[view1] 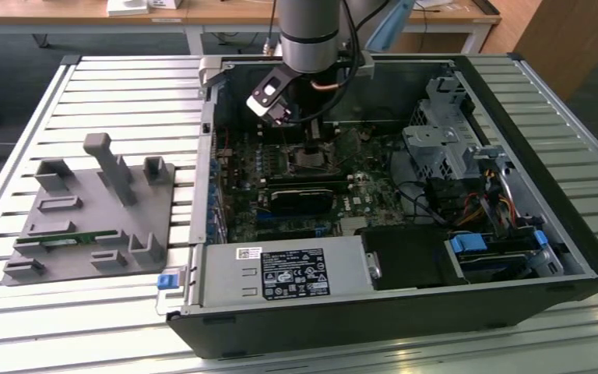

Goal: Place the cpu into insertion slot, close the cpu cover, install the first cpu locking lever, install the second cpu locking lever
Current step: 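Place the cpu into insertion slot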

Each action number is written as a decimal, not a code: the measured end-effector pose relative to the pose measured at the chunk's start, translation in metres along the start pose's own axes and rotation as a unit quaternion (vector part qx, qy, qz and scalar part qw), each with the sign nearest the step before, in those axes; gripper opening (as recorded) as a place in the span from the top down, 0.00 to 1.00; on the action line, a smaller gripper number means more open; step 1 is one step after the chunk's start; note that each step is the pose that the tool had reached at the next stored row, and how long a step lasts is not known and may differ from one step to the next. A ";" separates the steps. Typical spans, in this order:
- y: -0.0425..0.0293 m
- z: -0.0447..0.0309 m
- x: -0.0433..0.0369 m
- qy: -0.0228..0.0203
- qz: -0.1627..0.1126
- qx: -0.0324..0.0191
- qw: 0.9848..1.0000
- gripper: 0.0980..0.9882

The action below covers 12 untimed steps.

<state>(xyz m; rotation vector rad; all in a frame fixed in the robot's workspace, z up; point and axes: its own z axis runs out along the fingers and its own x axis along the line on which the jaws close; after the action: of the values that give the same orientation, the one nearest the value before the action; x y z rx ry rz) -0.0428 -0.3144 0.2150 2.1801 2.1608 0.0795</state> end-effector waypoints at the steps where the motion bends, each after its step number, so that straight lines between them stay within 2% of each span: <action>1: 0.0004 -0.0011 0.0000 0.000 0.000 0.001 1.000 0.98; 5: 0.0015 -0.0043 0.0000 0.000 0.000 0.006 1.000 0.99; 12: 0.0022 -0.0087 -0.0001 0.001 0.000 0.011 1.000 0.99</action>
<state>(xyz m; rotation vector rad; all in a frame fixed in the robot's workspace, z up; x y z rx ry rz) -0.0413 -0.3144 0.2239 2.1934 2.1740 0.0580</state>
